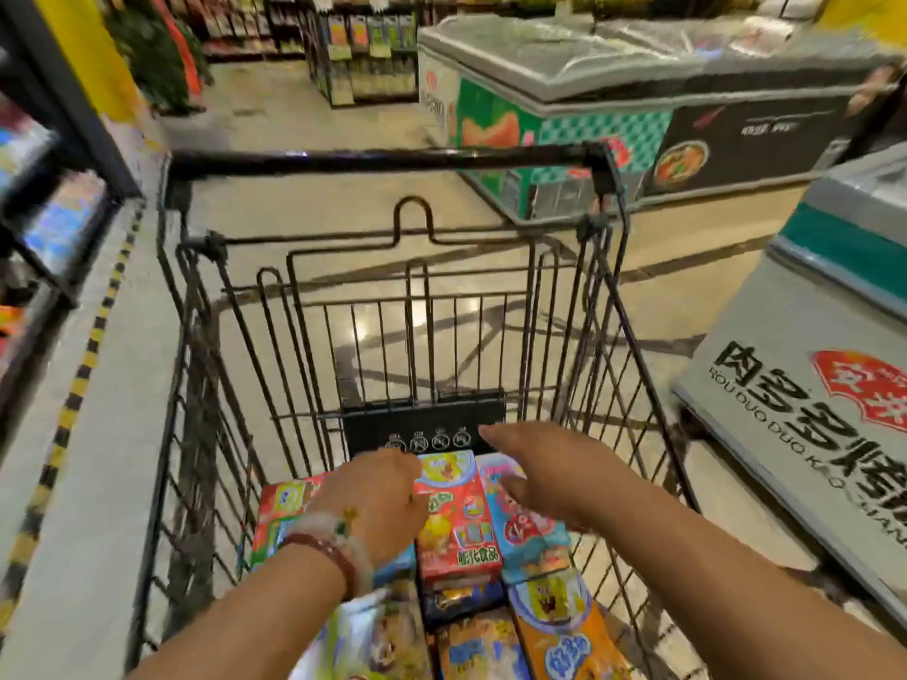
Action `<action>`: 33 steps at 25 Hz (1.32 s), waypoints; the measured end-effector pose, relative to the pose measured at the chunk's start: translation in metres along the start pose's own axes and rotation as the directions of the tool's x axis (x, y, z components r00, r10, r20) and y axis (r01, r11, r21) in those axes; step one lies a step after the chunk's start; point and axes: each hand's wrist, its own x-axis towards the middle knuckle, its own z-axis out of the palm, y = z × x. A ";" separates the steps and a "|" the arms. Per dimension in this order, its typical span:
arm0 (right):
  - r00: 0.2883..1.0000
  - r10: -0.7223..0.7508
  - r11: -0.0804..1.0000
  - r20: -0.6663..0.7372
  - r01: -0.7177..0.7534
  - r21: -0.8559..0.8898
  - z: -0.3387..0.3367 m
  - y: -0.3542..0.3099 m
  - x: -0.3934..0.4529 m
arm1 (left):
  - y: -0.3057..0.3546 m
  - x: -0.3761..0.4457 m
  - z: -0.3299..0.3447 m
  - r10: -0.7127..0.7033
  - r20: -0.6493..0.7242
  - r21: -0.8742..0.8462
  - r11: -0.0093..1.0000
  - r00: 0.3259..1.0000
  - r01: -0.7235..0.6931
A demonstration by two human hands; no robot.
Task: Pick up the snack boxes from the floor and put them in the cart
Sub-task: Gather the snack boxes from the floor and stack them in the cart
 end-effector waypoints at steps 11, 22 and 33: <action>0.792 -0.470 0.879 -0.389 0.380 -0.288 -0.211 -0.102 -0.216 | 0.027 -0.263 -0.258 -0.167 -0.418 0.061 0.975 0.893 0.211; 0.632 -0.719 0.693 -0.291 0.617 -0.372 -0.201 -0.128 -0.335 | 0.168 -0.431 -0.249 -0.472 -0.418 0.060 0.838 0.776 0.542; 0.507 -0.827 0.561 -0.242 0.761 -0.324 -0.182 -0.165 -0.408 | 0.219 -0.535 -0.220 -0.628 -0.437 0.003 0.715 0.644 0.699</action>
